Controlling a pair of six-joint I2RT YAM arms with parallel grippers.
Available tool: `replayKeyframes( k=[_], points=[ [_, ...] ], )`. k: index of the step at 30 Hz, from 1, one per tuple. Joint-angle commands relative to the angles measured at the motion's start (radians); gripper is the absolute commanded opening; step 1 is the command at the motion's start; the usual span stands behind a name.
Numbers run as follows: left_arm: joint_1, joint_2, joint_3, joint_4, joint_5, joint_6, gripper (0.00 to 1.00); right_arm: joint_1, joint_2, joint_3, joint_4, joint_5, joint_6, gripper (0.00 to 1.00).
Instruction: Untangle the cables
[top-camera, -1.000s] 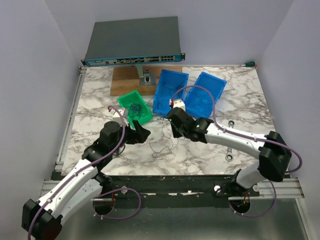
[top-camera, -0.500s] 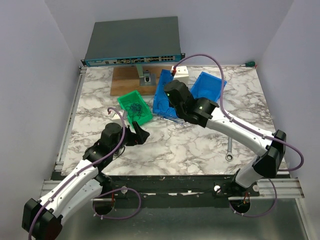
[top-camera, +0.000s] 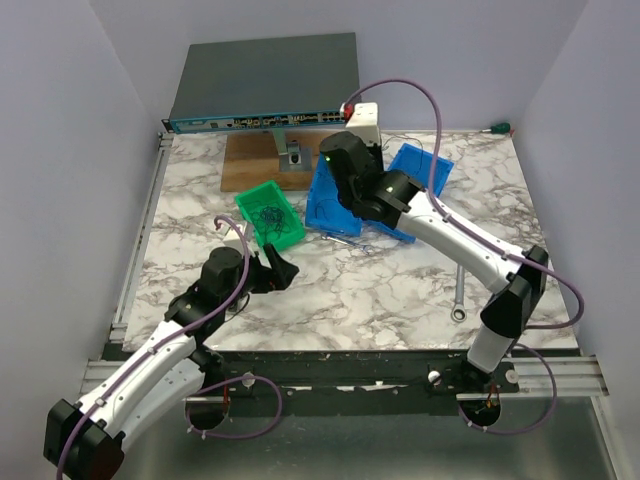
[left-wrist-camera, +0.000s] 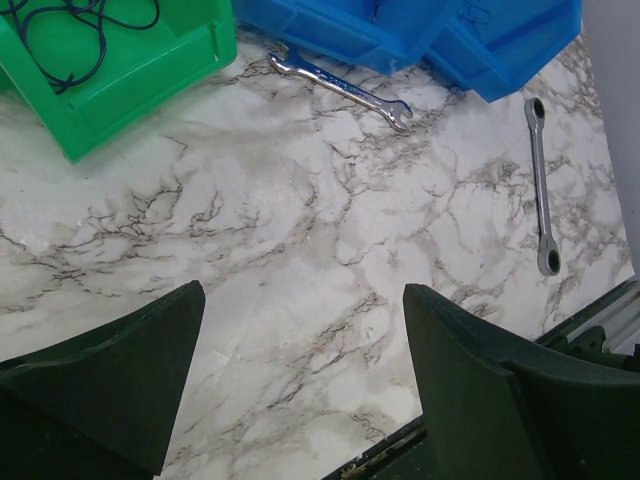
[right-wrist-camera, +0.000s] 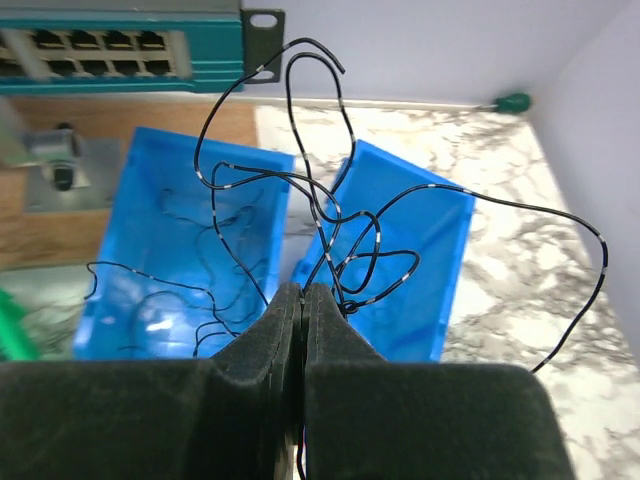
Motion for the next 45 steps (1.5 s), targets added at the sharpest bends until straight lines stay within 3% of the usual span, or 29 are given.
replayKeyframes(
  k=[1, 6, 12, 20, 24, 27, 35, 38, 42, 45],
  points=[
    [0.004, 0.007, -0.021, -0.002, -0.008, -0.009, 0.84, -0.002, 0.089, 0.017, 0.001, 0.134, -0.069, 0.01],
    [0.004, 0.032, -0.022, 0.016, -0.035, 0.008, 0.84, -0.003, 0.212, 0.028, 0.088, 0.099, -0.120, 0.01],
    [0.004, 0.050, -0.069, 0.121, -0.052, 0.078, 0.83, -0.004, 0.422, 0.166, 0.058, -0.015, -0.133, 0.01],
    [0.004, 0.036, -0.105, 0.174, -0.086, 0.138, 0.83, -0.056, 0.540, 0.235, 0.090, -0.353, -0.094, 0.01],
    [0.004, 0.025, -0.126, 0.202, -0.088, 0.149, 0.83, -0.125, 0.523, 0.138, 0.175, -0.529, -0.041, 0.01],
    [0.005, 0.025, -0.132, 0.215, -0.080, 0.155, 0.82, -0.173, 0.466, -0.029, 0.368, -0.644, -0.034, 0.00],
    [0.003, 0.031, -0.141, 0.238, -0.069, 0.162, 0.82, -0.203, 0.477, -0.145, 0.506, -0.634, -0.030, 0.01],
    [0.003, 0.013, -0.152, 0.246, -0.069, 0.166, 0.82, -0.203, 0.445, -0.171, 0.518, -0.647, -0.021, 0.08],
    [0.004, 0.008, -0.162, 0.268, -0.062, 0.167, 0.88, -0.203, 0.380, -0.161, 0.466, -0.678, 0.013, 0.41],
    [0.004, 0.024, -0.161, 0.284, -0.025, 0.170, 0.94, -0.201, 0.305, -0.198, 0.463, -0.715, 0.039, 0.53]
  ],
)
